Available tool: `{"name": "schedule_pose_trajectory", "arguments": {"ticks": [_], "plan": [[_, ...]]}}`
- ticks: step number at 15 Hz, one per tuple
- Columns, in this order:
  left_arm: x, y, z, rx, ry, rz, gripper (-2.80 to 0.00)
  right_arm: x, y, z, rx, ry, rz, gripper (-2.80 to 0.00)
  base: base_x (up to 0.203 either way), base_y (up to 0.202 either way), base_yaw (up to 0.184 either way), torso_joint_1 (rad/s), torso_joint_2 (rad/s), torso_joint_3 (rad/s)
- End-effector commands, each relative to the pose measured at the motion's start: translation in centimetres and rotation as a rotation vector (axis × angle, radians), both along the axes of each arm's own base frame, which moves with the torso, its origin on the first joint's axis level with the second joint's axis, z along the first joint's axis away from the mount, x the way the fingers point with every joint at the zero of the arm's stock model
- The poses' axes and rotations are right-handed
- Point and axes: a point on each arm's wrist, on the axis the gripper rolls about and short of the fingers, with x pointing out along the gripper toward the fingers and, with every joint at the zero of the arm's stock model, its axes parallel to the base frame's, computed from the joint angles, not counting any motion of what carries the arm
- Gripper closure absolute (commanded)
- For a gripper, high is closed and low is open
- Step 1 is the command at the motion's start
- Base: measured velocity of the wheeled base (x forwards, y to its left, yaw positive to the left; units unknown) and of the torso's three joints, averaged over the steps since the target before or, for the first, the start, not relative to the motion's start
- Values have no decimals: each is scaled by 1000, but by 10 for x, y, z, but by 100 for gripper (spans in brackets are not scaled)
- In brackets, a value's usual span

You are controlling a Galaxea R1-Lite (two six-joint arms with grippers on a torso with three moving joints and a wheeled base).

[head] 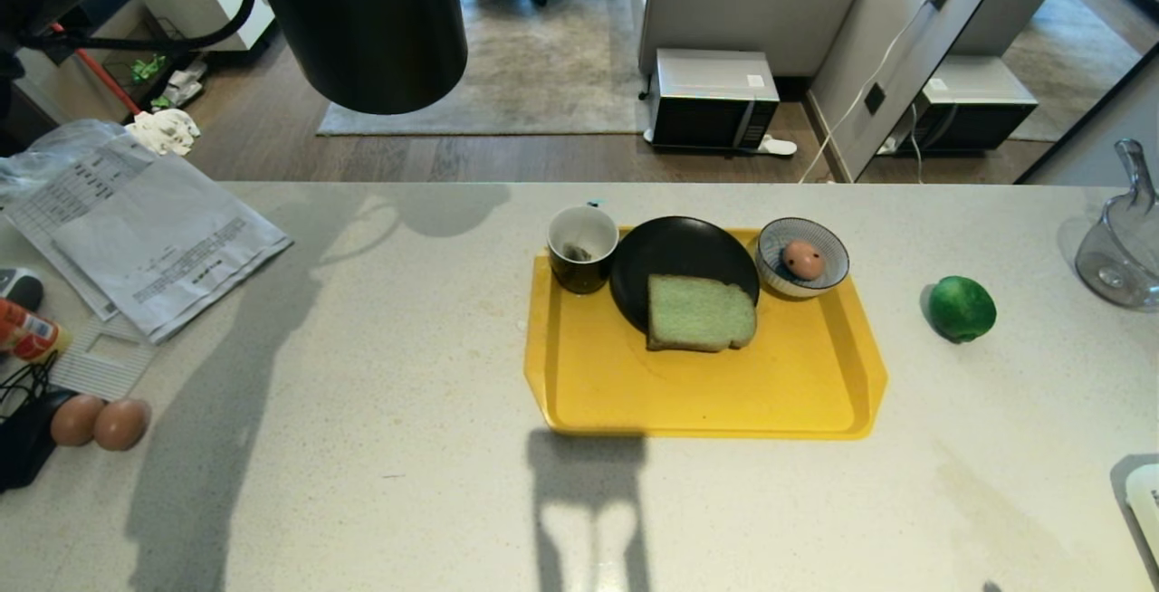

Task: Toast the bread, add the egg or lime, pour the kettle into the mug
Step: Pour water into a cup

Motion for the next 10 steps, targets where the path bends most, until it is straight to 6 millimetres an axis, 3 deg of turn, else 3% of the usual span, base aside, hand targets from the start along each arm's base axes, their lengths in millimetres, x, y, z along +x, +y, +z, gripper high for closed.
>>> {"name": "schedule_pose_trajectory", "arguments": {"ticks": [1,10], "plan": [[7,0,-5,3,13,1,0,0,0,0,-1,2,0,0,0,0,0,61,-120,-61],[30,-2,-24,82,78,46,0,0,0,0,1,2,0,0,0,0,0,69,-135,-64]]}}
